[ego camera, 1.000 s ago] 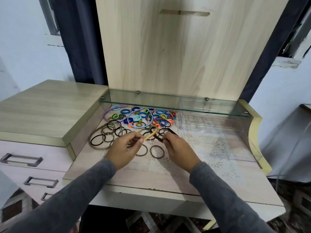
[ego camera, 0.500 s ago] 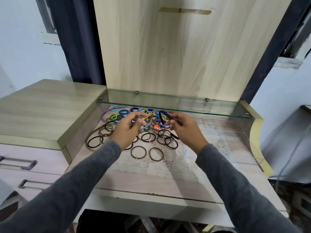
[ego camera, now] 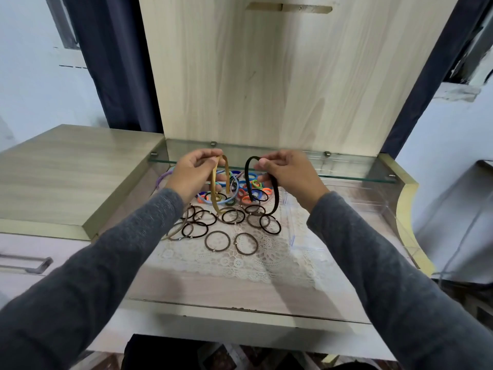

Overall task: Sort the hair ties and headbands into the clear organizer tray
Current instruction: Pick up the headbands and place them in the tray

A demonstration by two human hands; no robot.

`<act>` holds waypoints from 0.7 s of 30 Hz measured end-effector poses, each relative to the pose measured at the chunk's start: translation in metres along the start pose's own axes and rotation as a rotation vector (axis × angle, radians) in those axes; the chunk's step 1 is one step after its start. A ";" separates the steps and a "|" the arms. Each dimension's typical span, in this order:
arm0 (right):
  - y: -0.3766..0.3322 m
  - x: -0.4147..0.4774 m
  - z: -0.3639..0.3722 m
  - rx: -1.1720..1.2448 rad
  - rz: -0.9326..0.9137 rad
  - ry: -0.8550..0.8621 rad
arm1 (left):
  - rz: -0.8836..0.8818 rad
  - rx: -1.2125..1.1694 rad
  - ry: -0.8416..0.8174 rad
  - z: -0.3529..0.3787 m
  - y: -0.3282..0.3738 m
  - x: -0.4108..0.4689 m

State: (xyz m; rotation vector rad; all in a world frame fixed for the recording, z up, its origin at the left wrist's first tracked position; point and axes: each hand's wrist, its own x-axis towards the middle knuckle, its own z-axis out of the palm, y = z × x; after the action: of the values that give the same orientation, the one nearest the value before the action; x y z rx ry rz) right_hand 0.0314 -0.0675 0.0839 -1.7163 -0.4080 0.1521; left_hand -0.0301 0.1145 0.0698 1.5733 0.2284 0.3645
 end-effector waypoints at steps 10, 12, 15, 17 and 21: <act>-0.002 -0.002 0.015 0.519 0.165 -0.070 | -0.177 -0.148 -0.145 0.007 -0.002 -0.012; 0.001 -0.004 0.021 0.517 0.177 -0.079 | -0.178 -0.173 -0.162 0.008 -0.003 -0.014; 0.004 -0.007 0.028 0.506 0.179 -0.055 | -0.162 -0.170 -0.181 0.010 -0.005 -0.016; 0.006 -0.007 0.030 0.506 0.177 -0.043 | -0.165 -0.173 -0.176 0.011 -0.007 -0.016; 0.006 -0.008 0.032 0.507 0.190 -0.053 | -0.193 -0.201 -0.177 0.010 -0.009 -0.015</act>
State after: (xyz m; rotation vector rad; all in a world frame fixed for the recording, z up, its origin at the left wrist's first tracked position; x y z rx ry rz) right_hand 0.0146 -0.0418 0.0713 -1.2490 -0.2188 0.4044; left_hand -0.0397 0.0996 0.0596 1.3630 0.1981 0.0927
